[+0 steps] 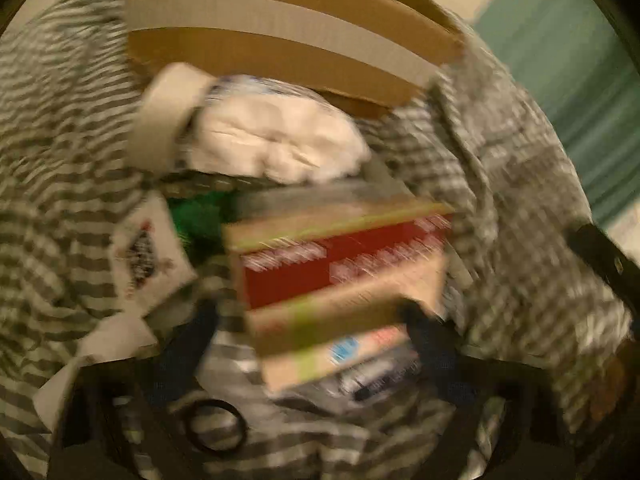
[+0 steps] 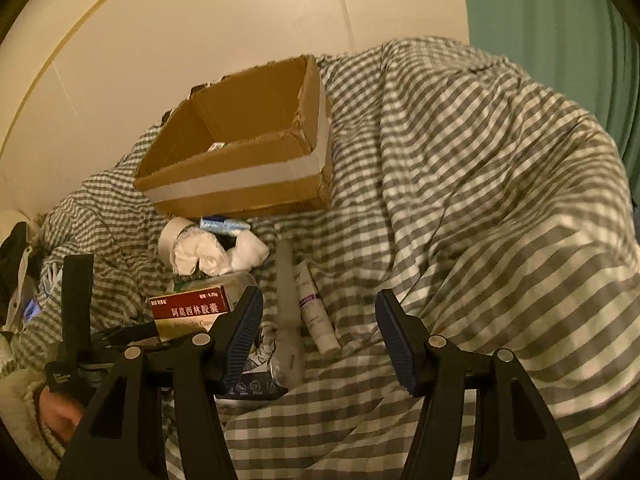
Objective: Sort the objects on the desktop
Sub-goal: 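Return the left gripper to the pile and grasp the red Amoxicillin box, then carry the Amoxicillin box to the cardboard box with the left gripper while the right gripper grasps the white tube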
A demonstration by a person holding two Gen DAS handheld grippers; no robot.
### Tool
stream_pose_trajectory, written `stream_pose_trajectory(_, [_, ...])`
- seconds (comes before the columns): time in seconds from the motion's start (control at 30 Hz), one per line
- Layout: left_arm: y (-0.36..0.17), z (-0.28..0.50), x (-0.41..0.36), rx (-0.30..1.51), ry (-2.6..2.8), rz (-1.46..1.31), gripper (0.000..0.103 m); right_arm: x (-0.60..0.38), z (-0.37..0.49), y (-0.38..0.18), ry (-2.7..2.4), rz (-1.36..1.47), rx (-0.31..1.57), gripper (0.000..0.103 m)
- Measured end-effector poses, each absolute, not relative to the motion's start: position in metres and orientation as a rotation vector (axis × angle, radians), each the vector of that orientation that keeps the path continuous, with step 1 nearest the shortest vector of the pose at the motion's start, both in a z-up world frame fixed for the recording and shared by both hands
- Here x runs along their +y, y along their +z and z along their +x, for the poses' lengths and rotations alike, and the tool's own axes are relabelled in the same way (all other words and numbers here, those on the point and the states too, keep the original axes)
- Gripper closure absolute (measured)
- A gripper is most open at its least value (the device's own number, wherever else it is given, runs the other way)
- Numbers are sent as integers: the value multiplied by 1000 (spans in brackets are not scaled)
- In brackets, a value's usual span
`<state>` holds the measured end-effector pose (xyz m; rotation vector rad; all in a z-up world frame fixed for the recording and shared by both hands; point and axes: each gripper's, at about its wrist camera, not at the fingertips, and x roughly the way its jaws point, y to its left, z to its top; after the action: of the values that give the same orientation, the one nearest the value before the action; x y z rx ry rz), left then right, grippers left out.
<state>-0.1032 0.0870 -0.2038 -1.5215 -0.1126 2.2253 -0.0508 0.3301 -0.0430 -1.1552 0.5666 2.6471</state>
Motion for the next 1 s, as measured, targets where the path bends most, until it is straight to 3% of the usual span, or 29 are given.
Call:
stream_pose_trajectory(0.07, [-197,-93,94,9,2234,-1482,56,328,-52,-46,2648,-1168,572,45])
stream_pose_trajectory(0.17, [-185,-86,91,12,2219,-1443,65,322,-55,-52,2652,-1209,568,45])
stream_pose_trajectory(0.3, [-170,-84,83,-54,2218,-1395,66,314,-63,-64,2640,-1288,532,45])
stream_pose_trajectory(0.63, [-176,-111,136,32,2162,-1315,62,328,-66,-79,2572,-1314,613,45])
stream_pose_trajectory(0.77, [-176,-111,135,-16,2131,-1277,72,331,-70,-85,2560,-1341,625,45])
stream_pose_trajectory(0.87, [-154,-105,116,-54,2200,-1225,74,331,-74,-91,2555,-1374,618,45])
stream_pose_trajectory(0.93, [-139,-105,102,-118,2223,-1193,74,329,-81,-97,2549,-1412,592,62])
stream_pose_trajectory(1.0, [-122,-106,92,-101,2294,-1148,74,326,-92,-104,2537,-1461,560,68])
